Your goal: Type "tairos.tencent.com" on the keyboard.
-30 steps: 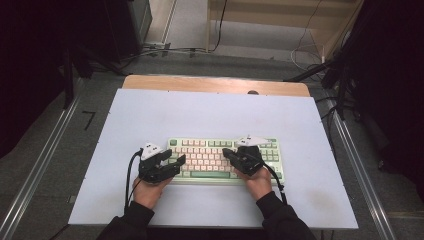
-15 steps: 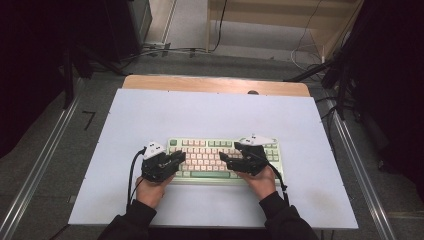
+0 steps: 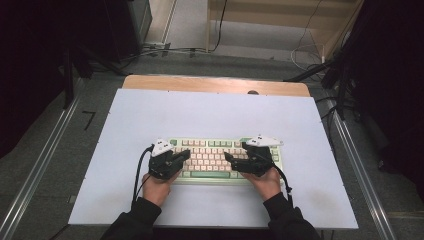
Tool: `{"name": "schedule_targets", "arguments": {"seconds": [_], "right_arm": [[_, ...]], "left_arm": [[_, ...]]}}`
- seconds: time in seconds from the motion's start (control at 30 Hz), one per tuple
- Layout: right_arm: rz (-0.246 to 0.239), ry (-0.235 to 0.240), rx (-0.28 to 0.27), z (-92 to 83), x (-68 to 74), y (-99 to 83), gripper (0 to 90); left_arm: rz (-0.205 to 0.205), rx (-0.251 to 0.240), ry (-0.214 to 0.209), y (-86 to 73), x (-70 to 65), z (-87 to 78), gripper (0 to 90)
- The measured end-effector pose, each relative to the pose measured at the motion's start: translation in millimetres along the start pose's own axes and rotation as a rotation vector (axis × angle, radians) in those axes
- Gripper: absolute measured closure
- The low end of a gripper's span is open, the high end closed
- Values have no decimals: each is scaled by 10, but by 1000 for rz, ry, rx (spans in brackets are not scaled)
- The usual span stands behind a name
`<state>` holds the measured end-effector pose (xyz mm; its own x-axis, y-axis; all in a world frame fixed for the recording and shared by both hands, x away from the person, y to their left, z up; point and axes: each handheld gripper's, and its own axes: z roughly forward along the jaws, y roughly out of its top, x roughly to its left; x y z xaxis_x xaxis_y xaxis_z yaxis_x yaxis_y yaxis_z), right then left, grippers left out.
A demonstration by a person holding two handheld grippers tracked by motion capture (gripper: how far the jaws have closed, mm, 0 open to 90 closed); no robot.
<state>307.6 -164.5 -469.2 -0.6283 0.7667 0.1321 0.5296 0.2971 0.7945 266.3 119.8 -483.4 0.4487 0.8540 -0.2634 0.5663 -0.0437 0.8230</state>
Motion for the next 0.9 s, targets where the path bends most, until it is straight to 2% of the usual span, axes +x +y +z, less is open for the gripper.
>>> {"name": "schedule_targets", "arguments": {"seconds": [0.9], "right_arm": [[13,-54,8,-89,-83,-92,218]], "left_arm": [[27,53,-27,66,-106,309,900]]}}
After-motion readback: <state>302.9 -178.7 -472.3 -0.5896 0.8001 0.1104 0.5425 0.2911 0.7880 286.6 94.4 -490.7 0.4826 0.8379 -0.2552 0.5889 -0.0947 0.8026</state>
